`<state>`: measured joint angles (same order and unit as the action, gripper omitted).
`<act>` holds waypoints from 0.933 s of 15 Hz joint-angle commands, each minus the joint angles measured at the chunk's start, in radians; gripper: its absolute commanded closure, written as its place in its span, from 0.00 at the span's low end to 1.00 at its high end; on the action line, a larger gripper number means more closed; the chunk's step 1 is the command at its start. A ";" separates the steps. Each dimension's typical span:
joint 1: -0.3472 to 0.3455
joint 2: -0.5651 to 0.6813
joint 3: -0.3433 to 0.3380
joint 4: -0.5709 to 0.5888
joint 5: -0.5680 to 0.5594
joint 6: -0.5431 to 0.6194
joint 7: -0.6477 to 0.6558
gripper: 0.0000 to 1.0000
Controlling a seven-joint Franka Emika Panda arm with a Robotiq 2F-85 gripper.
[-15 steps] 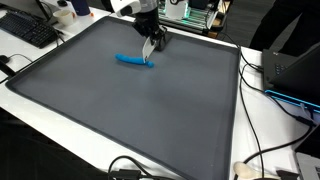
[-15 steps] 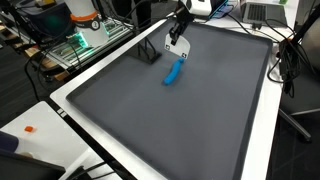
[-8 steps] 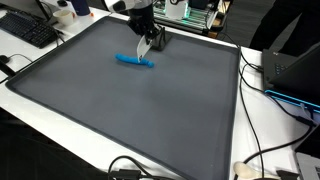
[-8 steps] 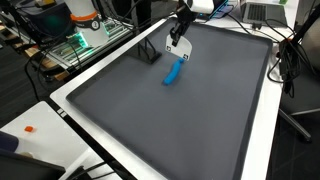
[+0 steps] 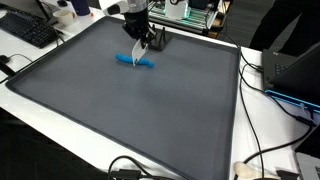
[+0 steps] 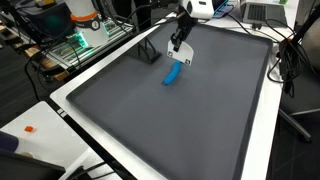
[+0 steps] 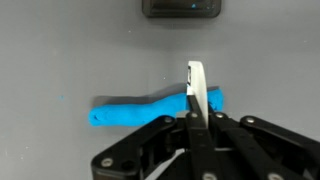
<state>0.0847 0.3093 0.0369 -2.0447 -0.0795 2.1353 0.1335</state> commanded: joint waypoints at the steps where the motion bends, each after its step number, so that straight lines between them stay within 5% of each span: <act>1: -0.001 0.013 -0.010 -0.017 -0.029 0.046 -0.013 0.99; 14: 0.003 0.037 -0.013 -0.054 -0.055 0.126 -0.027 0.99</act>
<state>0.0844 0.3360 0.0321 -2.0636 -0.1062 2.2060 0.1130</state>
